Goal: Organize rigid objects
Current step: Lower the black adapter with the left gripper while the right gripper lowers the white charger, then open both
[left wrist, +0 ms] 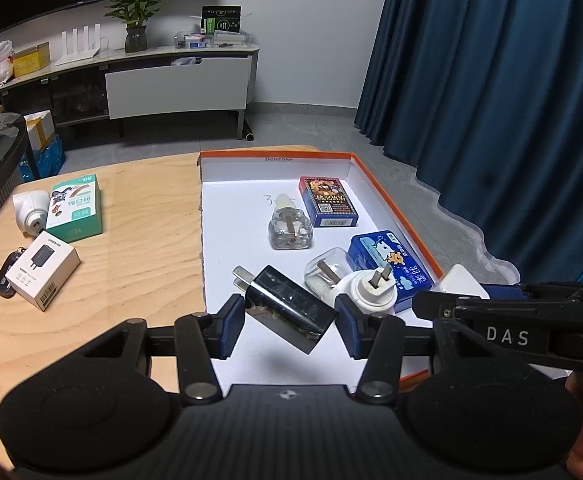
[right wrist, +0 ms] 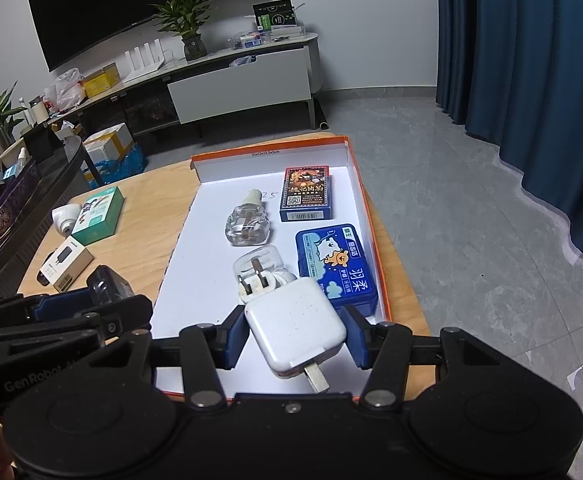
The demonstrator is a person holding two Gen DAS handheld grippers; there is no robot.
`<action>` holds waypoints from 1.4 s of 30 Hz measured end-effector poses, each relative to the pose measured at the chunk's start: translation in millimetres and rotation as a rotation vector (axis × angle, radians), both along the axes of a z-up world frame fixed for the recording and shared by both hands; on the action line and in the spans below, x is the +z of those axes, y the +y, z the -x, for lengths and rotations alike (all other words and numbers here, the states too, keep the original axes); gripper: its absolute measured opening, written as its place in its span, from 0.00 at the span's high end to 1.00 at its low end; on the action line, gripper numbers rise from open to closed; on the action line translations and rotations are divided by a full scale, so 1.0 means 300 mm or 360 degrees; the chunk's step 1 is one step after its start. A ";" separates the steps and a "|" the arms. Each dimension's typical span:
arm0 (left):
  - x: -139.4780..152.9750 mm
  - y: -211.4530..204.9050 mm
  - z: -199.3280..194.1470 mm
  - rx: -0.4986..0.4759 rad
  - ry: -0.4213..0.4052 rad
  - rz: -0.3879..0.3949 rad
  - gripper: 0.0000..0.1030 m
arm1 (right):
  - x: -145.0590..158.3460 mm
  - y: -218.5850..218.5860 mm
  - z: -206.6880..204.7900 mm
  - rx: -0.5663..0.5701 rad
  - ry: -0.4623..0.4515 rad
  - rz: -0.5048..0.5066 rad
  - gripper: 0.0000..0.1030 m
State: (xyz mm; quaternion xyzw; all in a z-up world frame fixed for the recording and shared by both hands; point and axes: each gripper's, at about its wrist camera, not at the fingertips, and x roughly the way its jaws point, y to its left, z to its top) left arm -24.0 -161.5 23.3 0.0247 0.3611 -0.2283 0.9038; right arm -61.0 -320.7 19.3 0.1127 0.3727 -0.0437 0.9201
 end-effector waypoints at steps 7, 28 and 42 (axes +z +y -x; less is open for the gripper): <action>-0.003 -0.003 0.001 -0.0001 0.0009 0.0003 0.51 | -0.004 0.003 0.000 0.0003 -0.0002 -0.0004 0.40; -0.007 -0.003 -0.001 -0.0001 0.0014 0.0007 0.51 | -0.023 0.003 -0.007 0.0009 0.0020 -0.0006 0.40; -0.019 -0.014 -0.010 -0.0011 0.0030 0.0002 0.51 | -0.045 -0.015 -0.029 -0.0005 0.0063 -0.0013 0.40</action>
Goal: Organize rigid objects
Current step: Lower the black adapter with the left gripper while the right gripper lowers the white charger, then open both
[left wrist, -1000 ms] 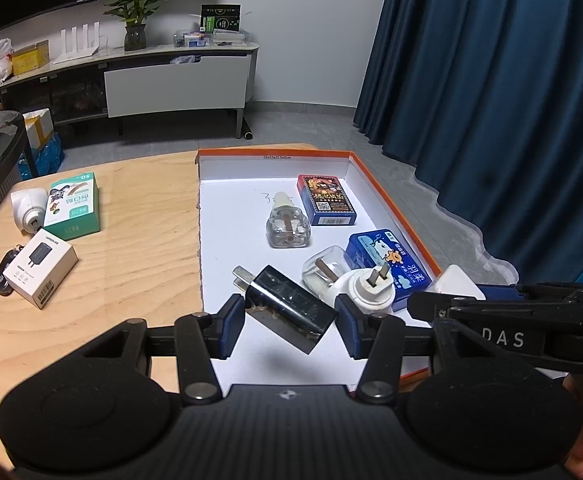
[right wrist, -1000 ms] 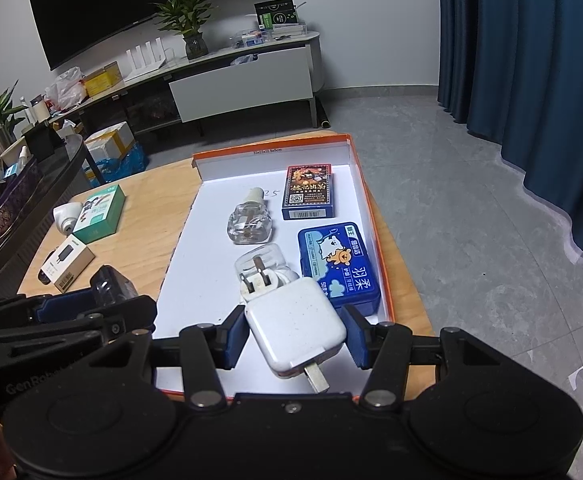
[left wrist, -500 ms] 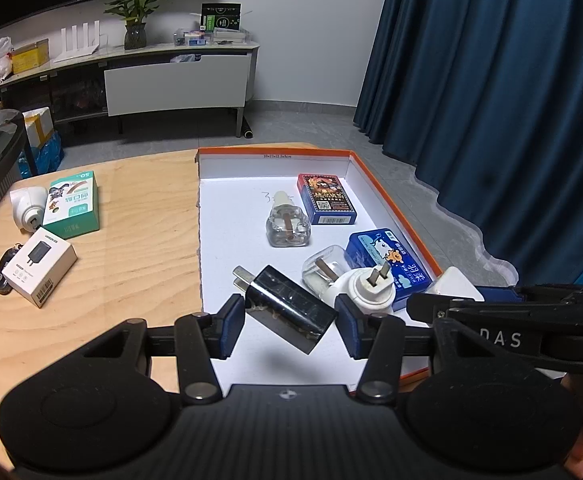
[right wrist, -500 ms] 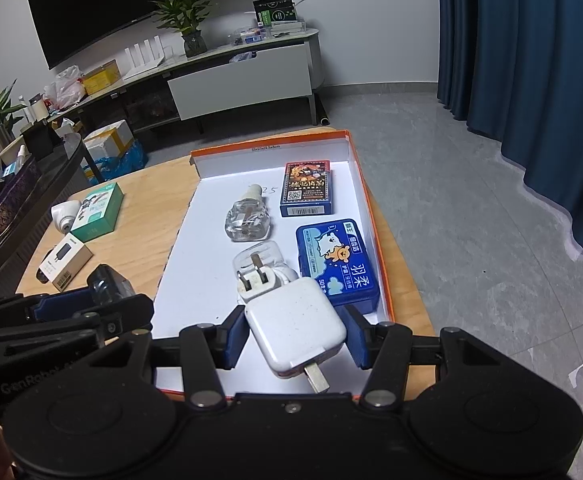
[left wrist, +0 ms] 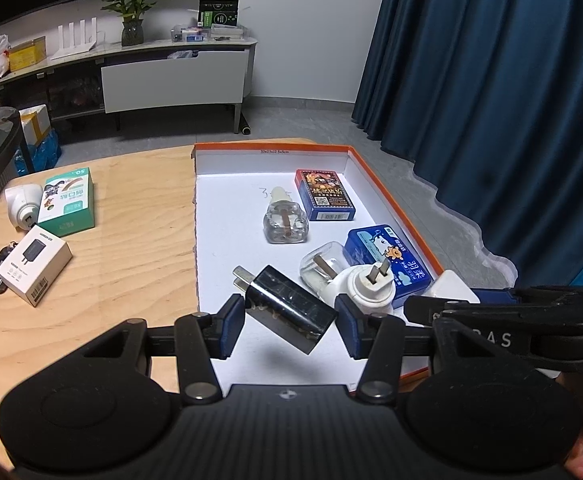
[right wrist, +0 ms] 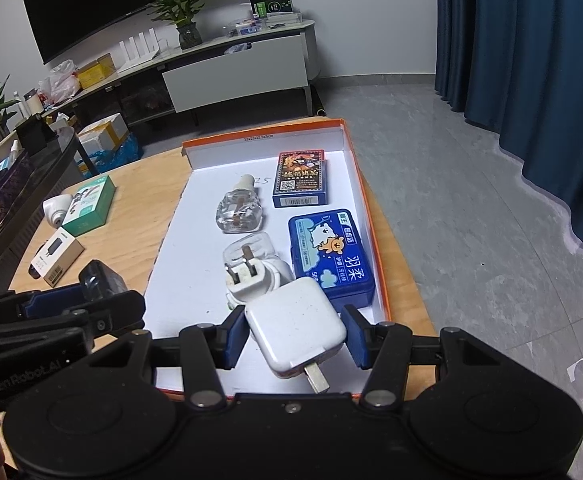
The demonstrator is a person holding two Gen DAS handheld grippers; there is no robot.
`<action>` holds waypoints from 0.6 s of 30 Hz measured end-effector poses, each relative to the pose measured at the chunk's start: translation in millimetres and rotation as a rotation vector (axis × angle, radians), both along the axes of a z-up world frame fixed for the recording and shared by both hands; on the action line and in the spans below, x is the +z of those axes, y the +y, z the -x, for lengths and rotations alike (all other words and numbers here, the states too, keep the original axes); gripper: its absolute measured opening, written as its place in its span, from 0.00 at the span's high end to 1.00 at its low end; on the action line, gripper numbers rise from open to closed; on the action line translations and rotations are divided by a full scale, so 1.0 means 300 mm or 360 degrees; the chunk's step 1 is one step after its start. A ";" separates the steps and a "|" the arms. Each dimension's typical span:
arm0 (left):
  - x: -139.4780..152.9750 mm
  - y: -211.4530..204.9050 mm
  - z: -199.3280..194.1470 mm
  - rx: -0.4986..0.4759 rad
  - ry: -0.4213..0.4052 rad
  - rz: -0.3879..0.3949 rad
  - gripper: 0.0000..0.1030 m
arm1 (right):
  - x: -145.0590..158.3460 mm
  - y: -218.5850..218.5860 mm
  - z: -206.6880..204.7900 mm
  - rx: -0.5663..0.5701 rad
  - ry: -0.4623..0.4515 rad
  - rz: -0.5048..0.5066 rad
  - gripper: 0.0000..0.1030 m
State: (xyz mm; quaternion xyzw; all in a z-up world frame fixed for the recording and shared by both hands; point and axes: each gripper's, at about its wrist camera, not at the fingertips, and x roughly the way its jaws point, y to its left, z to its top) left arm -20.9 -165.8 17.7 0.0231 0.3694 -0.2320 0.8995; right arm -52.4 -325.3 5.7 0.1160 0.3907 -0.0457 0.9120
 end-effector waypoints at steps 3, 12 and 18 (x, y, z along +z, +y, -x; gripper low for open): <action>-0.003 -0.004 -0.002 -0.0003 0.0005 -0.0003 0.51 | -0.006 -0.005 -0.003 -0.0003 0.0007 -0.0002 0.40; -0.012 -0.009 -0.011 -0.0007 0.0015 -0.0010 0.51 | -0.022 -0.009 -0.022 -0.0001 0.0029 -0.0004 0.40; -0.019 -0.011 -0.016 -0.0009 0.0029 -0.0016 0.51 | -0.033 -0.008 -0.032 0.0009 0.0040 -0.0006 0.40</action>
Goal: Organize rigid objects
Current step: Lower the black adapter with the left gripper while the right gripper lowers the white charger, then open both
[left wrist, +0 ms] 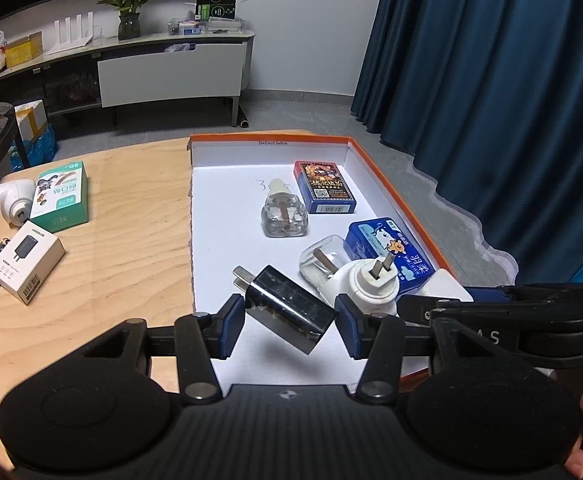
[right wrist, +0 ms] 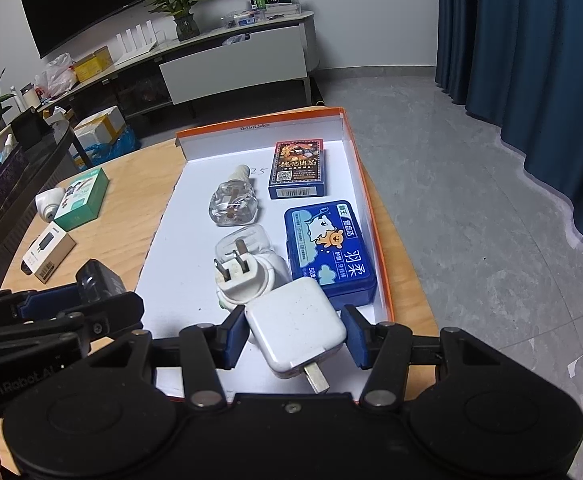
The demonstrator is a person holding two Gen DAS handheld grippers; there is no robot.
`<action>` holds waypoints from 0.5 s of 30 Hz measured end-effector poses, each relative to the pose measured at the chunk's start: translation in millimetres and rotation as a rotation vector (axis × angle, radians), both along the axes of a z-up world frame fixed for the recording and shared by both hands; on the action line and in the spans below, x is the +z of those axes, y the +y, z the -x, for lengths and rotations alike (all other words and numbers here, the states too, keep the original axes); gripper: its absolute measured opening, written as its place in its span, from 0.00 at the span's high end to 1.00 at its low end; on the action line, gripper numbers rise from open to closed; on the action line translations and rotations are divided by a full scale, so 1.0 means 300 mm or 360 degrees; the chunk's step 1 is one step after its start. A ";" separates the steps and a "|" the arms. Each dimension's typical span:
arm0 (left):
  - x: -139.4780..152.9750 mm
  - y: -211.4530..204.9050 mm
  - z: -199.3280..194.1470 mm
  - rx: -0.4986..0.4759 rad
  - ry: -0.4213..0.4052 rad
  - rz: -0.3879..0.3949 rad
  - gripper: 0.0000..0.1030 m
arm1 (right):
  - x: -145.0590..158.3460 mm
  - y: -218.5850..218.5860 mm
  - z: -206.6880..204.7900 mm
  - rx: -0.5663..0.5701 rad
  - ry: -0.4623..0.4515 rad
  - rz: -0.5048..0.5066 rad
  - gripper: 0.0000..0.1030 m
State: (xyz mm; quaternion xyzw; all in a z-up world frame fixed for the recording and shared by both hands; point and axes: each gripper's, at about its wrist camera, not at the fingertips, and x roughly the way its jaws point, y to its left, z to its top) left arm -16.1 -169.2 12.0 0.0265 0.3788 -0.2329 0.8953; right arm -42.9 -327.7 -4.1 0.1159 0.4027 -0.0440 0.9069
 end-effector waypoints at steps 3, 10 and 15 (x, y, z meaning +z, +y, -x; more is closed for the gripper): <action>-0.005 -0.006 -0.003 -0.0010 0.0013 -0.0001 0.51 | -0.004 0.001 -0.006 0.0001 0.0007 0.0001 0.40; -0.020 -0.016 -0.007 -0.0026 0.0026 -0.0006 0.51 | -0.015 -0.006 -0.012 -0.0002 0.0017 0.0001 0.40; -0.030 -0.021 -0.012 -0.0041 0.0037 -0.0004 0.51 | -0.019 -0.010 -0.020 -0.0006 0.0021 0.0000 0.40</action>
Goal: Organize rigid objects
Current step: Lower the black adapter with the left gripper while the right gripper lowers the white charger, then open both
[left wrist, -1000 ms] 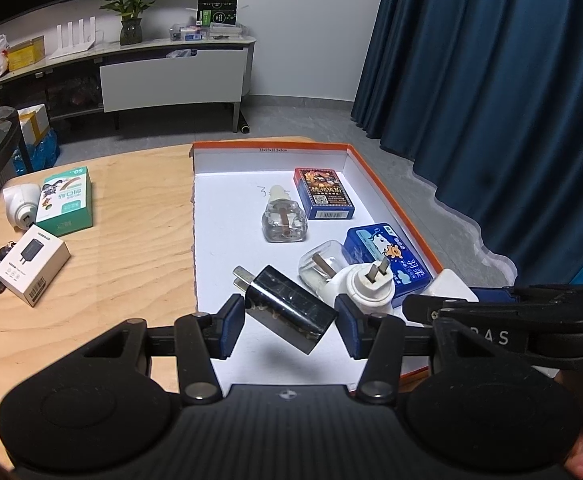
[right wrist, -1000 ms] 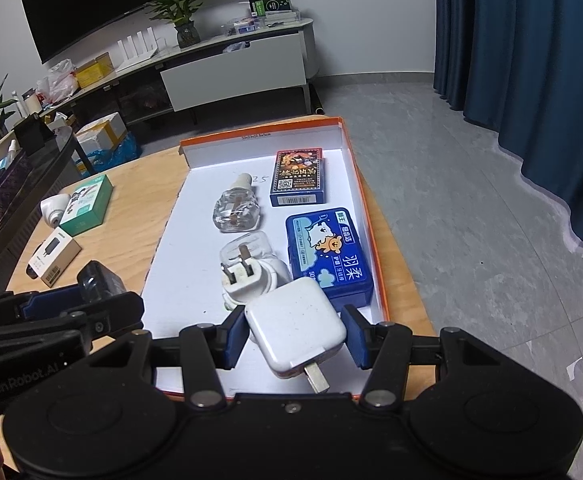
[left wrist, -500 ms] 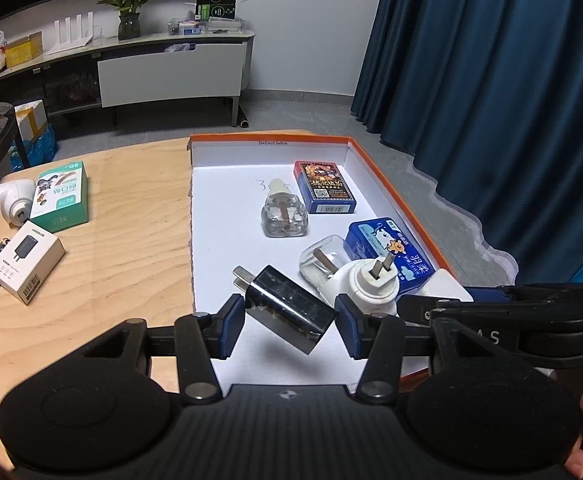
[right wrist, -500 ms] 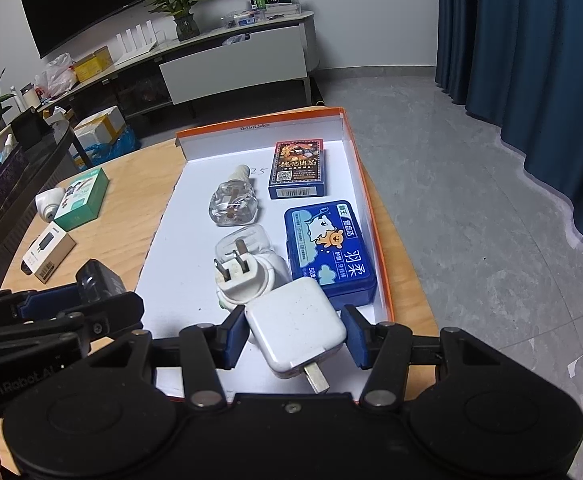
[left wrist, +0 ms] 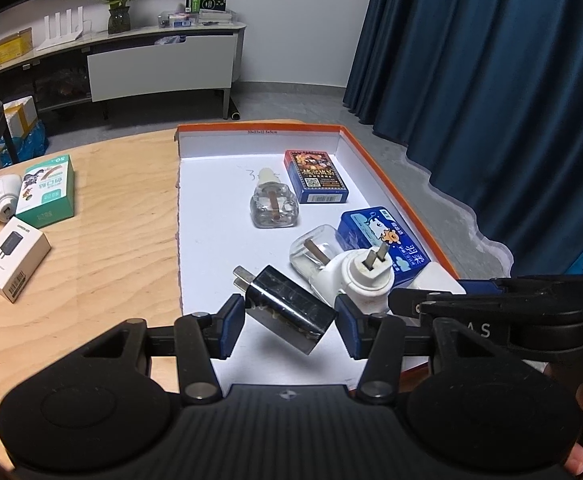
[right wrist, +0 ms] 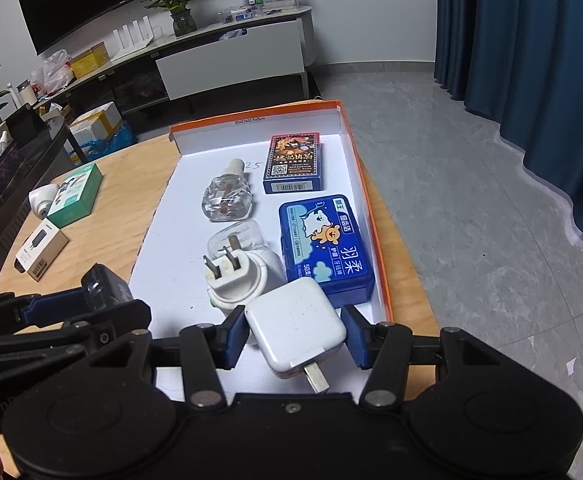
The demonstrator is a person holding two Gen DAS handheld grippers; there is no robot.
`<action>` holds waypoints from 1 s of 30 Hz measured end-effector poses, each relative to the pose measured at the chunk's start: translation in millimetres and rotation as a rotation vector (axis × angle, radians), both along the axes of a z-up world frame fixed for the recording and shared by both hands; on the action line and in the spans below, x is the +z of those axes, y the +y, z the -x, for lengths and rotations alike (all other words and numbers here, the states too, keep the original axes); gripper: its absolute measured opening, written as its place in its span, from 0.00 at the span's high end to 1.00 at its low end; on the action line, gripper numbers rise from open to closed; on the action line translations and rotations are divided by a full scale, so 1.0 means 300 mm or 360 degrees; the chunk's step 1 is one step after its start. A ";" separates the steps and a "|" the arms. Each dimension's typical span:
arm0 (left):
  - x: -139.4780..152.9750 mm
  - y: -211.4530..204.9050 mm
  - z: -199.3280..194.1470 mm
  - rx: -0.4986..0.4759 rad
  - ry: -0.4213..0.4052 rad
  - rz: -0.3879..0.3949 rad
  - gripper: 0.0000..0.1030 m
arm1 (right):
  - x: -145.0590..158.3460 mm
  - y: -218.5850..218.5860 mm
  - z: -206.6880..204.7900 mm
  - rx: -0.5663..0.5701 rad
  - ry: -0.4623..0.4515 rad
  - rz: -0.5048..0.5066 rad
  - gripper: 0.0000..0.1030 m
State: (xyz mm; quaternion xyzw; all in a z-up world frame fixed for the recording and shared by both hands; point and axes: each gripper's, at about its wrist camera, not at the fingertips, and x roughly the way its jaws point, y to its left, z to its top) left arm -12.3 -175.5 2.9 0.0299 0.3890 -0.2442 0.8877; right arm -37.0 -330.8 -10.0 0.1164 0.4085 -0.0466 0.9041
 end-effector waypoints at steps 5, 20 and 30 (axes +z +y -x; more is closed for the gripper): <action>-0.010 -0.006 -0.008 -0.0005 0.0009 0.0001 0.51 | -0.010 0.000 -0.003 0.0001 0.0009 -0.0002 0.40; -0.031 -0.029 -0.023 -0.0041 0.0032 0.0004 0.51 | 0.005 -0.017 -0.001 -0.0044 -0.0040 0.0006 0.35; -0.044 -0.050 -0.027 -0.0097 0.0044 0.0022 0.32 | 0.063 -0.039 0.029 -0.0128 -0.0118 0.0041 0.35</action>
